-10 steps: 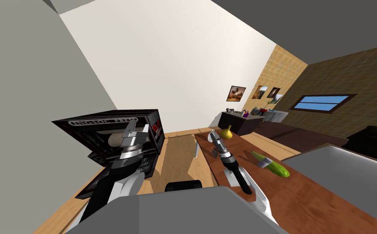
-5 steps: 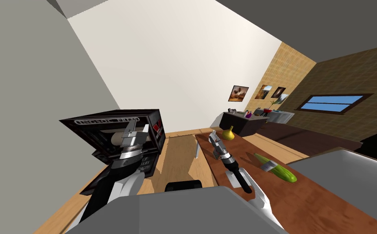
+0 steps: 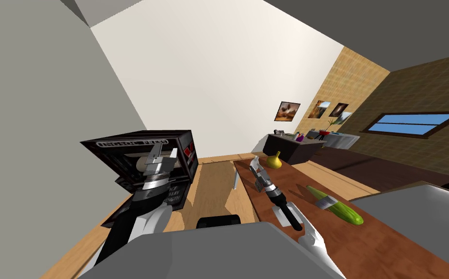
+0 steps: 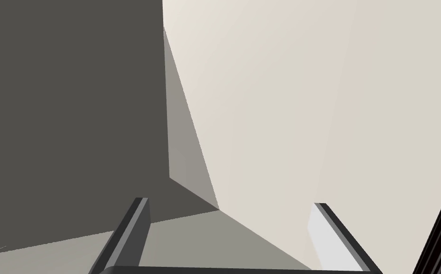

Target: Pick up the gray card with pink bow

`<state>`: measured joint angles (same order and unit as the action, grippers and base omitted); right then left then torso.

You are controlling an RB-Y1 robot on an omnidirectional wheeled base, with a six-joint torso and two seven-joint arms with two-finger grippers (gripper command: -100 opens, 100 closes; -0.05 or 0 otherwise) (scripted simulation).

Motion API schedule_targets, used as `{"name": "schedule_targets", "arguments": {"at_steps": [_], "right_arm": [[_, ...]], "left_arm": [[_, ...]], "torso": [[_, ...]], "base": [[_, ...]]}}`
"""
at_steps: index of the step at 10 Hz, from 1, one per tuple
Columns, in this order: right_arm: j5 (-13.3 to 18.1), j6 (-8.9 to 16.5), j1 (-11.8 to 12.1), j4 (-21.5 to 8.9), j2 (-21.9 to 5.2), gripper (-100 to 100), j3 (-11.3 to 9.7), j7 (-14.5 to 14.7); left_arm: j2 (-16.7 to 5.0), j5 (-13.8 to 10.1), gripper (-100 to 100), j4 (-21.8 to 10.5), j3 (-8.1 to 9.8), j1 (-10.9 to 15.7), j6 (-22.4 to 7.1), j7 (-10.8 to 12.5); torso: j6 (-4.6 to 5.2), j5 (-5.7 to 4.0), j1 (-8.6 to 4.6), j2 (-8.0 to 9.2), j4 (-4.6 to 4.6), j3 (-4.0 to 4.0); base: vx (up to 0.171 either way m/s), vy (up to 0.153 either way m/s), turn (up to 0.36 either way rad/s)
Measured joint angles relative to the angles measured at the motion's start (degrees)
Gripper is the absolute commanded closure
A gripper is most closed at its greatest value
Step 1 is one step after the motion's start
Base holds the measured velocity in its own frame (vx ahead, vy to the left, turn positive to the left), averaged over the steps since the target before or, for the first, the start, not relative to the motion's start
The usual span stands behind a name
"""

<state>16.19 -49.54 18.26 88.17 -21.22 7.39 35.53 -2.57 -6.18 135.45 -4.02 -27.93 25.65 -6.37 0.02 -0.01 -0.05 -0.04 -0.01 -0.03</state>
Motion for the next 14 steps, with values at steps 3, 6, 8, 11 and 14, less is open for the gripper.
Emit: {"name": "schedule_targets", "arguments": {"at_steps": [3, 6, 8, 11, 14], "right_arm": [[1.2, -1.5, -0.7, -5.5, -0.2, -100, 0.7, 3.2], [1.8, -2.1, -1.6, -9.8, -0.5, -100, 1.5, 5.4], [2.1, -2.8, -2.1, -12.9, -0.5, -100, 1.9, 6.6], [2.5, -4.1, -3.5, -18.5, -0.4, -100, 2.7, 9.3], [2.6, -5.2, -4.3, -23.6, -0.7, -100, 3.9, 11.6]], "left_arm": [[0.0, 0.0, 0, 0.0, 0.0, 0.0, 0.0, 0.0], [0.0, 0.0, 0, 0.0, 0.0, 0.0, 0.0, 0.0], [0.0, 0.0, 0, 0.0, 0.0, 0.0, 0.0, 0.0], [0.0, 0.0, 0, 0.0, 0.0, 0.0, 0.0, 0.0], [0.0, 0.0, 0, 0.0, 0.0, 0.0, 0.0, 0.0]], "torso": [[-0.01, 0.01, 0.03, 0.02, 0.01, 0.01], [-0.01, 0.01, 0.03, 0.02, 0.01, 0.01], [-0.01, 0.01, 0.04, 0.03, 0.01, 0.02], [0.0, 0.0, 0.02, 0.02, 0.01, 0.01], [-0.01, 0.01, 0.03, 0.03, 0.01, 0.02]], "base": [[0.005, -0.007, 0.036], [0.003, -0.006, 0.026], [0.002, -0.006, 0.043], [0.002, -0.008, 0.046], [0.0, -0.007, 0.043]]}}
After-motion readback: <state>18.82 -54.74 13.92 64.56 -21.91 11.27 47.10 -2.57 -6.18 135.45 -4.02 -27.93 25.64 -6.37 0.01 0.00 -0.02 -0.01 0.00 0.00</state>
